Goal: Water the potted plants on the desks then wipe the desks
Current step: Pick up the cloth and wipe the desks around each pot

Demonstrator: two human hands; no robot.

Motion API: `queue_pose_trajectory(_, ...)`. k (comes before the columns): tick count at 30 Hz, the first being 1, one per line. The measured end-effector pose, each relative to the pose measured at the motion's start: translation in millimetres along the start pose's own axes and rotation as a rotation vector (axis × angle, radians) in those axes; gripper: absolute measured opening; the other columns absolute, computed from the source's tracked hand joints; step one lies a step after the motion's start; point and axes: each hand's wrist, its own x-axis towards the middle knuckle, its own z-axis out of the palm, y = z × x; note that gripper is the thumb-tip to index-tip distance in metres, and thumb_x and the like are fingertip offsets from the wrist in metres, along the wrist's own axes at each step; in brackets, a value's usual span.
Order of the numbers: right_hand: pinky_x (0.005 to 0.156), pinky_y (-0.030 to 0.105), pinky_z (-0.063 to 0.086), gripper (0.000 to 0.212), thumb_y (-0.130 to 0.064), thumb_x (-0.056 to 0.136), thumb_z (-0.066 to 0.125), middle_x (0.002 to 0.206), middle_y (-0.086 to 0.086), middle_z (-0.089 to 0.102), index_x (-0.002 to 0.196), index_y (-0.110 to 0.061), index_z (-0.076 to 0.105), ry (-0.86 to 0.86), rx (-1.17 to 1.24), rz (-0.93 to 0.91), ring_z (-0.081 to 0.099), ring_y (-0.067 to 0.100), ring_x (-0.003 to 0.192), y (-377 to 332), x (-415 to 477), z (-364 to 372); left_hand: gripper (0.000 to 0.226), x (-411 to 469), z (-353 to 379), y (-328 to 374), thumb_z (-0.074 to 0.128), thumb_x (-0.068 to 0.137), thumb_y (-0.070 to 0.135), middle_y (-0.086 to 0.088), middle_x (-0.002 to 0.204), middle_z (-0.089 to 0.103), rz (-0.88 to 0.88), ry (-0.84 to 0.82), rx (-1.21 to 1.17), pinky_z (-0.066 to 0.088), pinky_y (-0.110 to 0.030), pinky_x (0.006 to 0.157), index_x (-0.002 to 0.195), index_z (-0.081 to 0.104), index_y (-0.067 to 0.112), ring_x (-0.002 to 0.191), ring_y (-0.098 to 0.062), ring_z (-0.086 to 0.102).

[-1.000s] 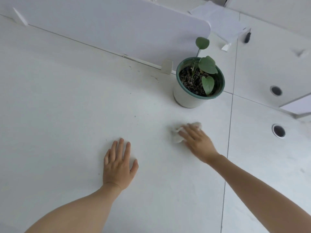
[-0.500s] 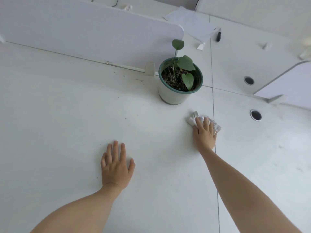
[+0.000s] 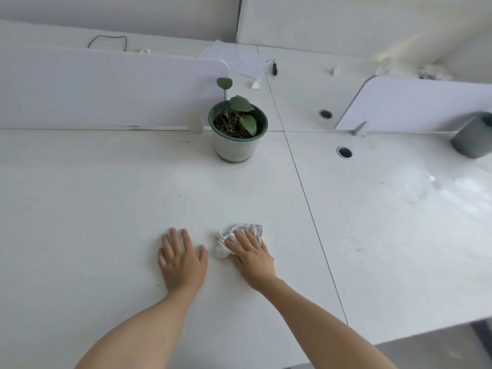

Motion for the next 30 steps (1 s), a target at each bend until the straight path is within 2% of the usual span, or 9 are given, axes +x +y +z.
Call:
queue_pose_trajectory(2, 0.079, 0.025, 0.052, 0.031, -0.040, 0.087, 0.033, 0.113, -0.010, 0.068, 0.114, -0.039, 0.048, 0.077, -0.008, 0.031, 0.064, 0.015, 0.106, 2.6, -14.3, 3.2, 0.064, -0.2, 1.7, -0.1, 0.033, 0.076, 0.038, -0.031, 0.125, 0.056, 0.015, 0.006, -0.027, 0.044, -0.058, 0.089, 0.115, 0.059, -0.005, 0.114, -0.049, 0.054)
queue_pose_trajectory(7, 0.088, 0.034, 0.037, 0.066, -0.049, 0.082, 0.011, 0.127, 0.000, 0.058, 0.126, -0.021, 0.052, 0.190, 0.138, 0.200, 0.047, 0.024, 0.118, 12.9, -63.6, 3.5, 0.051, -3.4, 0.2, -5.4, 0.051, 0.084, 0.029, -0.027, 0.141, 0.042, 0.002, 0.093, -0.179, 0.028, -0.056, 0.103, 0.123, 0.053, -0.002, 0.133, -0.045, 0.034)
queue_pose_trajectory(10, 0.064, 0.032, 0.038, 0.034, -0.042, 0.090, 0.028, 0.081, -0.002, 0.061, 0.086, -0.025, 0.058, 0.397, 0.489, 0.417, 0.052, 0.024, 0.075, 29.5, -107.7, -5.0, 0.049, -12.1, -8.6, -13.4, 0.043, 0.080, 0.029, -0.024, 0.133, 0.052, 0.033, 0.096, -0.362, 0.029, -0.052, 0.103, 0.112, 0.062, -0.003, 0.130, -0.043, 0.037)
queue_pose_trajectory(12, 0.058, 0.029, 0.036, 0.023, -0.038, 0.089, 0.035, 0.067, -0.005, 0.055, 0.074, -0.029, 0.051, 0.518, 0.668, 0.553, 0.047, 0.018, 0.058, 40.5, -140.8, -12.0, 0.050, -25.8, -18.6, -12.3, 0.039, 0.081, 0.029, -0.021, 0.125, 0.059, 0.075, 0.047, -0.538, 0.034, -0.047, 0.102, 0.111, 0.062, -0.002, 0.124, -0.038, 0.044)
queue_pose_trajectory(17, 0.057, 0.025, 0.039, 0.014, -0.023, 0.094, 0.045, 0.072, -0.006, 0.059, 0.087, -0.026, 0.057, 0.784, 0.892, 0.771, 0.054, 0.011, 0.067, 51.4, -212.3, -20.1, 0.027, -90.1, -34.5, 30.0, 0.046, 0.092, 0.023, -0.009, 0.102, 0.065, 0.177, -0.228, -0.860, 0.040, -0.030, 0.086, 0.112, 0.059, 0.010, 0.102, -0.022, 0.058)
queue_pose_trajectory(19, 0.056, 0.022, 0.038, 0.015, -0.023, 0.094, 0.044, 0.073, -0.005, 0.059, 0.090, -0.020, 0.058, 0.817, 0.933, 0.817, 0.053, 0.012, 0.069, 58.9, -232.6, -13.1, 0.018, -121.4, -26.4, 53.6, 0.046, 0.094, 0.012, -0.005, 0.095, 0.067, 0.266, -0.333, -0.847, 0.040, -0.024, 0.081, 0.102, 0.061, 0.015, 0.095, -0.018, 0.060)
queue_pose_trajectory(24, 0.049, 0.018, 0.039, 0.019, -0.027, 0.094, 0.044, 0.071, 0.000, 0.058, 0.081, -0.024, 0.057, 0.859, 1.002, 0.896, 0.051, 0.016, 0.064, 92.7, -282.4, 2.4, 0.024, -190.5, 12.8, 104.8, 0.047, 0.092, 0.009, 0.008, 0.084, 0.068, 0.495, -0.663, -0.632, 0.044, -0.005, 0.069, 0.088, 0.061, 0.029, 0.078, 0.009, 0.061)
queue_pose_trajectory(26, 0.055, 0.022, 0.042, 0.018, -0.027, 0.094, 0.045, 0.074, -0.001, 0.062, 0.083, -0.025, 0.059, 0.875, 1.027, 0.896, 0.055, 0.017, 0.069, 113.5, -308.1, 4.9, 0.023, -210.4, 27.3, 129.3, 0.047, 0.092, 0.011, 0.009, 0.084, 0.067, 0.517, -0.675, -0.592, 0.045, -0.009, 0.070, 0.088, 0.059, 0.030, 0.078, 0.002, 0.063)
queue_pose_trajectory(30, 0.060, 0.023, 0.041, 0.018, -0.024, 0.093, 0.046, 0.074, -0.007, 0.061, 0.082, -0.032, 0.058, 0.877, 0.991, 0.886, 0.056, 0.014, 0.072, 173.4, -376.9, 10.3, 0.017, -258.1, 72.2, 187.2, 0.046, 0.093, 0.015, 0.005, 0.086, 0.066, 0.502, -0.629, -0.524, 0.048, -0.031, 0.085, 0.092, 0.056, 0.030, 0.088, -0.016, 0.063)
